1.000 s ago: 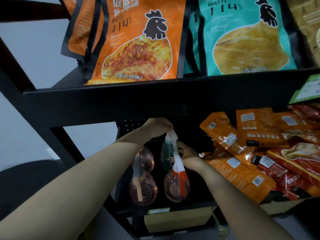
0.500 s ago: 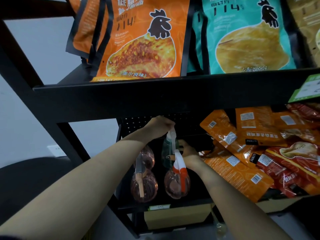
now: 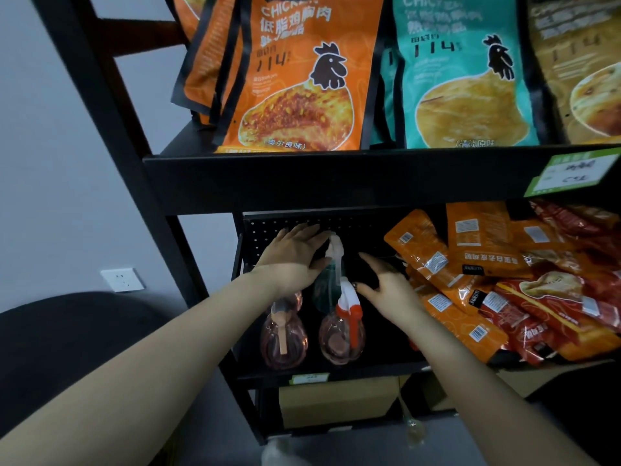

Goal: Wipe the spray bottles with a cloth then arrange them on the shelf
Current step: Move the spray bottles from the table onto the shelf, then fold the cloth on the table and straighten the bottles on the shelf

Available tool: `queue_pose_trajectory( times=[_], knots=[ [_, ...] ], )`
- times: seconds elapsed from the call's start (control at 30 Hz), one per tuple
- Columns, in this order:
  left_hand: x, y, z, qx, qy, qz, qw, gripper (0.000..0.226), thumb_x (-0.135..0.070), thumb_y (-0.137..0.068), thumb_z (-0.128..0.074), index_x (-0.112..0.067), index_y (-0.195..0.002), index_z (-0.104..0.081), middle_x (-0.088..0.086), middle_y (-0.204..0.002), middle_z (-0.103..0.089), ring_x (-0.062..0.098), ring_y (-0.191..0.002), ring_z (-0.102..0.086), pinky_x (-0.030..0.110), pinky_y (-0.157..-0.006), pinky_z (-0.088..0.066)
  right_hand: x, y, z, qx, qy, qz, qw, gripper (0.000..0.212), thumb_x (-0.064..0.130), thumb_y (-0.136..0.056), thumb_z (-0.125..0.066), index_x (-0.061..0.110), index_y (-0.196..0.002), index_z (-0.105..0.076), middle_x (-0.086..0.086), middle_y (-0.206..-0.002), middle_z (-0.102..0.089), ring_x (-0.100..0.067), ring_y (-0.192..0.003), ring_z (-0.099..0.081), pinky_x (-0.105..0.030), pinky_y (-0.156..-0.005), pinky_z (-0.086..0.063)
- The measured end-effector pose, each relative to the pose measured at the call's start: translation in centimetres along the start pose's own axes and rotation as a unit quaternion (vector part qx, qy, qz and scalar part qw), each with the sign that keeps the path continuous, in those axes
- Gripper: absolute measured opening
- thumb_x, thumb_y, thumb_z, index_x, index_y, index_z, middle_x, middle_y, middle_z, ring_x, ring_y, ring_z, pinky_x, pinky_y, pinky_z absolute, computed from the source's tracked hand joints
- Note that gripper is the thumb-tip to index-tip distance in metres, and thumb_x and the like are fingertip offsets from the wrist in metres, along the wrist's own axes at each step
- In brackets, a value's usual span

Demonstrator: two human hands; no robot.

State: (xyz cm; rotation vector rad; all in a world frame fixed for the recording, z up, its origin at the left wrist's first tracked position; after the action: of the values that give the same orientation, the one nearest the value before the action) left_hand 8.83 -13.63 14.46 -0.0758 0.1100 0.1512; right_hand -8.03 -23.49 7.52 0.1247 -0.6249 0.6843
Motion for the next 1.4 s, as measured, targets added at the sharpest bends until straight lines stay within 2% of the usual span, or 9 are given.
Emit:
queue_pose_trajectory(
  times=[0.17, 0.27, 0.47, 0.57, 0.87, 1.0, 1.17, 1.27, 1.4],
  knots=[
    [-0.5, 4.0, 0.7, -0.006, -0.026, -0.029, 0.999, 0.061, -0.050, -0.098, -0.030, -0.027, -0.151, -0.012, -0.001, -0.160, -0.010, 0.017, -0.148, 0.000, 0.035, -0.117, 0.002, 2.0, 4.0, 2.8, -0.054, 0.083, 0.034, 0.995, 0.061, 0.038, -0.094, -0.052, 0.029, -0.148, -0.025, -0.005, -0.141, -0.044, -0.021, -0.130, -0.039, -0.038, -0.102, -0.041],
    [-1.0, 6.8, 1.7, -0.033, -0.037, -0.044, 0.998, 0.061, -0.050, -0.098, -0.031, -0.025, -0.151, -0.014, 0.001, -0.159, -0.015, 0.019, -0.148, -0.003, 0.035, -0.117, -0.001, 3.4, 6.6, 4.1, -0.083, 0.097, 0.082, 0.988, 0.058, 0.038, -0.095, -0.050, 0.028, -0.147, -0.027, 0.000, -0.150, -0.035, -0.019, -0.140, -0.027, -0.039, -0.113, -0.029],
    [-0.2, 14.3, 1.8, -0.051, -0.060, -0.054, 0.995, 0.064, -0.055, -0.094, -0.021, -0.028, -0.151, -0.013, 0.000, -0.159, -0.017, 0.018, -0.147, -0.009, 0.036, -0.117, -0.003, 8.0, 11.8, 3.5, -0.064, 0.132, 0.192, 0.970, 0.059, 0.041, -0.094, -0.050, 0.025, -0.147, -0.029, 0.005, -0.153, -0.030, -0.014, -0.143, -0.020, -0.029, -0.114, -0.013],
    [1.0, 18.5, 1.9, -0.064, -0.078, -0.046, 0.994, 0.065, -0.052, -0.090, -0.023, -0.022, -0.147, -0.031, 0.006, -0.152, -0.035, 0.026, -0.142, -0.028, 0.043, -0.114, -0.017, 10.8, 13.4, 1.7, -0.025, 0.148, 0.250, 0.956, 0.060, 0.044, -0.094, -0.050, 0.027, -0.148, -0.027, 0.007, -0.153, -0.028, -0.011, -0.143, -0.017, -0.031, -0.118, -0.014],
    [7.6, 31.5, 1.4, -0.048, -0.100, 0.101, 0.989, 0.059, -0.051, -0.093, -0.030, -0.020, -0.141, -0.044, 0.005, -0.143, -0.049, 0.026, -0.134, -0.044, 0.045, -0.108, -0.028, 19.6, 15.2, -6.3, 0.047, 0.121, 0.367, 0.921, 0.058, 0.044, -0.093, -0.051, 0.022, -0.144, -0.036, 0.003, -0.149, -0.037, -0.017, -0.141, -0.028, -0.033, -0.116, -0.017],
    [10.3, 37.1, 1.1, -0.045, -0.114, 0.168, 0.978, 0.058, -0.051, -0.092, -0.031, -0.018, -0.138, -0.049, 0.005, -0.139, -0.053, 0.026, -0.130, -0.048, 0.047, -0.105, -0.034, 23.2, 15.7, -10.6, 0.077, 0.114, 0.405, 0.904, 0.064, 0.056, -0.088, -0.033, 0.022, -0.142, -0.041, 0.001, -0.145, -0.043, -0.021, -0.137, -0.036, -0.038, -0.114, -0.023],
    [13.6, 43.7, 0.1, -0.045, -0.062, 0.265, 0.961, 0.074, -0.062, -0.086, -0.012, -0.025, -0.148, -0.029, 0.001, -0.153, -0.033, 0.020, -0.144, -0.025, 0.036, -0.115, -0.014, 27.0, 16.6, -15.9, 0.109, 0.106, 0.463, 0.873, 0.058, 0.044, -0.092, -0.051, 0.019, -0.143, -0.040, -0.001, -0.147, -0.041, -0.021, -0.138, -0.034, -0.039, -0.115, -0.022],
    [15.7, 47.3, -1.0, -0.043, -0.049, 0.321, 0.945, 0.080, -0.064, -0.081, -0.005, -0.027, -0.150, -0.022, -0.002, -0.156, -0.025, 0.018, -0.146, -0.018, 0.036, -0.116, -0.012, 28.8, 17.1, -19.6, 0.177, 0.111, 0.476, 0.855, 0.059, 0.044, -0.096, -0.047, 0.023, -0.148, -0.028, 0.004, -0.154, -0.028, -0.017, -0.144, -0.019, -0.031, -0.116, -0.008],
    [18.7, 51.3, -3.5, -0.021, -0.034, 0.381, 0.924, 0.059, -0.050, -0.097, -0.031, -0.027, -0.150, -0.019, -0.002, -0.157, -0.023, 0.018, -0.146, -0.016, 0.037, -0.117, -0.011, 30.7, 17.8, -24.8, 0.220, 0.129, 0.495, 0.831, 0.059, 0.045, -0.097, -0.044, 0.025, -0.149, -0.023, 0.006, -0.155, -0.023, -0.014, -0.145, -0.014, -0.029, -0.117, -0.005]
  ],
)
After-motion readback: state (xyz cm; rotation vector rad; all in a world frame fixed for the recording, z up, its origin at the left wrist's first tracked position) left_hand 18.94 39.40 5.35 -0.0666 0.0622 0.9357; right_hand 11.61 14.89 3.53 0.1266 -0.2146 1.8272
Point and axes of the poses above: each hand's wrist, its own y-axis away from the middle knuckle, its own z-axis out of the back of the hand, x = y × z, the point moved 1 cm from there along -y, towards the middle knuckle
